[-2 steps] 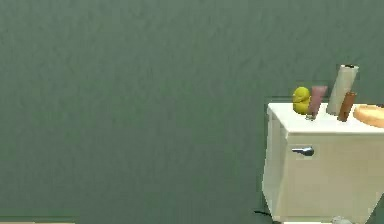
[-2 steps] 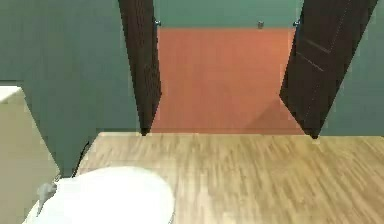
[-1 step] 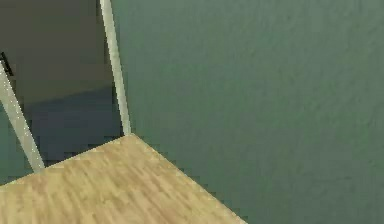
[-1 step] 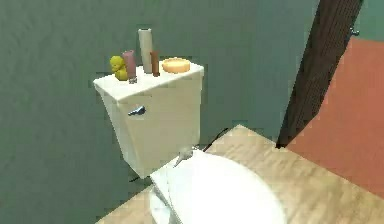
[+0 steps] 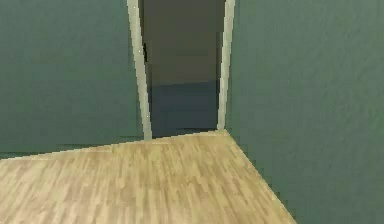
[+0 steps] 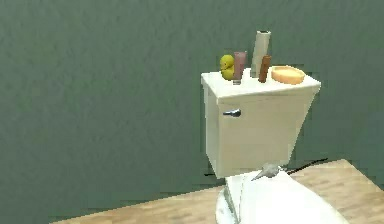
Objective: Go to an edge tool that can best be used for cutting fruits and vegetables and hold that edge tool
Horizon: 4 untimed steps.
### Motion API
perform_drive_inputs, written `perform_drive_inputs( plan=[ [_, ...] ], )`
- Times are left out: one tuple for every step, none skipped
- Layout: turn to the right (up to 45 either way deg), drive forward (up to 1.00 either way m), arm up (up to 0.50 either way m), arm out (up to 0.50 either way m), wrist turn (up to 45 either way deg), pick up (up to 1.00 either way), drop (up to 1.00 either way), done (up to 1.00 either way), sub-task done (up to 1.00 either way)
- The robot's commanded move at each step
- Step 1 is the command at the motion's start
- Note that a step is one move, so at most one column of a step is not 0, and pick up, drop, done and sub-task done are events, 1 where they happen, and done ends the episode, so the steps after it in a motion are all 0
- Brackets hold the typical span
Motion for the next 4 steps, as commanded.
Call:
perform_drive_inputs(
  plan=[
    [-3.0,0.0,0.0,0.0,0.0,0.0,0.0,0.0,0.0],
    [0.0,1.0,0.0,0.0,0.0,0.0,0.0,0.0,0.0],
    [0.0,1.0,0.0,0.0,0.0,0.0,0.0,0.0,0.0],
    [0.0,0.4,0.0,0.0,0.0,0.0,0.0,0.0,0.0]
  ],
)
